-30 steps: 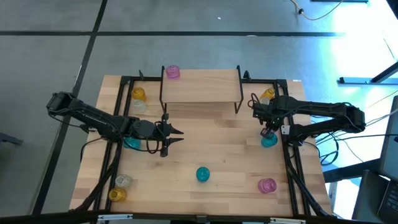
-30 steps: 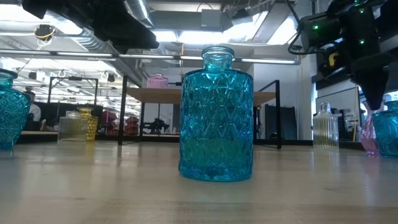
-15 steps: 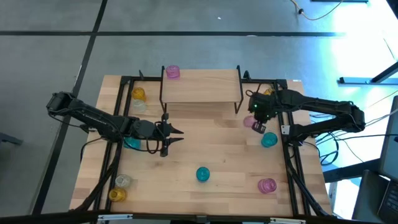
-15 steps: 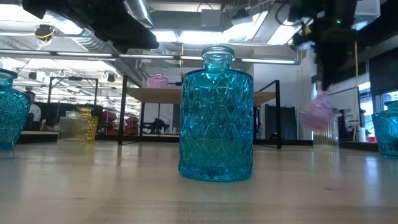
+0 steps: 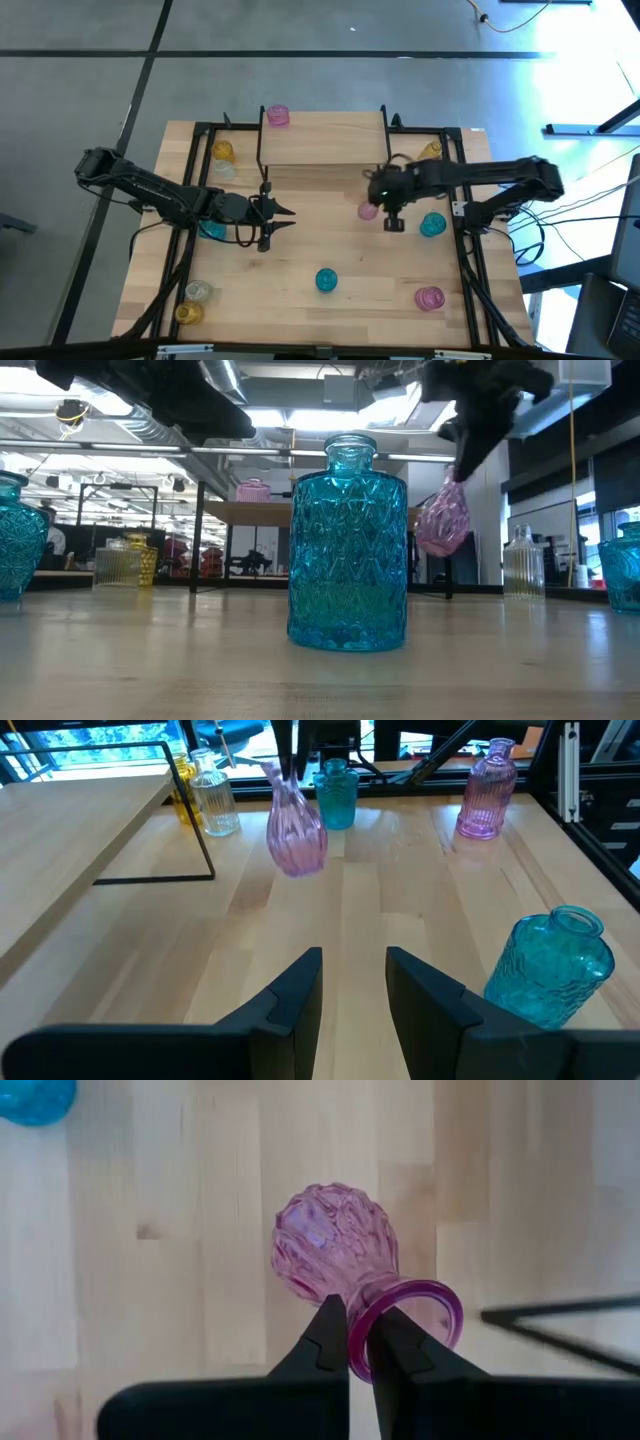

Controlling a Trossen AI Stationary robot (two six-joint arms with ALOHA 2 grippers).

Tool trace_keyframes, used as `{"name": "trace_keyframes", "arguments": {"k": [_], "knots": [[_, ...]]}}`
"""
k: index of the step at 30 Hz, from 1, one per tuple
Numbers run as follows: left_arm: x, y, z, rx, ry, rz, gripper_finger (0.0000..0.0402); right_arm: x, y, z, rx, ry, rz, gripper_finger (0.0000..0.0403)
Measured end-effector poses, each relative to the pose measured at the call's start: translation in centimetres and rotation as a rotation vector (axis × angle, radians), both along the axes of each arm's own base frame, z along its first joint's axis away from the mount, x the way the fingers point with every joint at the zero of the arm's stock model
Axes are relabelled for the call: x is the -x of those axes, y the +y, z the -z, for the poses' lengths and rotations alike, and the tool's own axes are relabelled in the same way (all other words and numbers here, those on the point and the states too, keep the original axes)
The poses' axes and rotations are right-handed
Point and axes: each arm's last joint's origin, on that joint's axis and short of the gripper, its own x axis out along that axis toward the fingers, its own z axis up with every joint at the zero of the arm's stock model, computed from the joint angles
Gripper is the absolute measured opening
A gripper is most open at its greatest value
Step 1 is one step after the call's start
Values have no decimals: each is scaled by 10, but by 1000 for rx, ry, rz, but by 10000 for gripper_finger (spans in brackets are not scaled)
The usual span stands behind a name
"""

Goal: Sort vases onto shelf
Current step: Put the top violet flower vase on the shelf aligned with the other violet flower vase

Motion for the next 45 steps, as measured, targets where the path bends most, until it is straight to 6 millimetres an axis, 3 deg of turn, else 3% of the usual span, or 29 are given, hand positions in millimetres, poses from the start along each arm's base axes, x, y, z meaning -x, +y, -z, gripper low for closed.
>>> {"name": "trace_keyframes", "arguments": {"k": [7,15,21,31,45], "knots": [[0,0,0,0,1,0,105,-51,16,5,93,114,-108,4],[0,0,0,-1,3,0,105,-89,21,32,113,233,-152,5],[0,0,0,-1,3,0,105,-96,21,46,113,274,-169,5],[0,0,0,0,3,0,105,-98,22,46,66,250,-151,10],[0,0,0,2,3,0,105,-102,22,45,69,205,-161,137]]}}
